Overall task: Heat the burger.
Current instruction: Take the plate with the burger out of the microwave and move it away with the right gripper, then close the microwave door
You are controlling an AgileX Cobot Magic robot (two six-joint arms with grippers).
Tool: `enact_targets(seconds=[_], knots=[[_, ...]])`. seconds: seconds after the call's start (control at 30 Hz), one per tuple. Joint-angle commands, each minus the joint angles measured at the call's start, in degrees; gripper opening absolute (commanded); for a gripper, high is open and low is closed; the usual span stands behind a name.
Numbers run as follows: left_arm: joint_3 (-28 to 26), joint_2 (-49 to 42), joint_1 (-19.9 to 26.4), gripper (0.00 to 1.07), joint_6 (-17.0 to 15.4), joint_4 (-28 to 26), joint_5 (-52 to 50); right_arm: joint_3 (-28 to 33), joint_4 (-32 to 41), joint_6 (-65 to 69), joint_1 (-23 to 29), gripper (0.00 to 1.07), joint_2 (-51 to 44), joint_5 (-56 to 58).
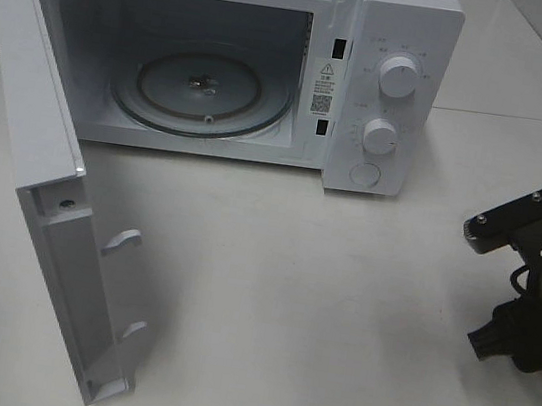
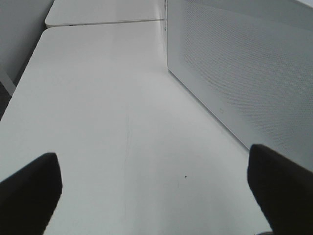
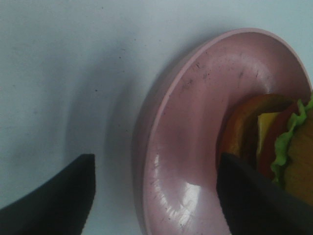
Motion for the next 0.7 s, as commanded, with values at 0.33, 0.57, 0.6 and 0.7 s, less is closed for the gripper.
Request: enact_targets(seconds=[0.33,0.57,0.6,0.7], knots=[[0.17,-1.15,0.23,0.98,-0.11,-0.46,-0.74,-0.06,13.92,-17.99,-0.06,0.74,-18.33,-3.67],[0.17,-1.15,0.23,0.98,-0.11,-0.46,-0.74,-0.06,22.52,-27.33,-0.06,0.75,-26.81,-2.98],[0.17,-1.15,0.23,0.98,-0.11,-0.46,-0.74,-0.11,27.04,-31.57,-0.06,0.77,-29.34,-2.52],[0.17,-1.15,0.23,0.98,-0.11,-0.46,-0.74,-0.92,33.29,-37.53,-0.06,0.77,-32.77,-0.97]])
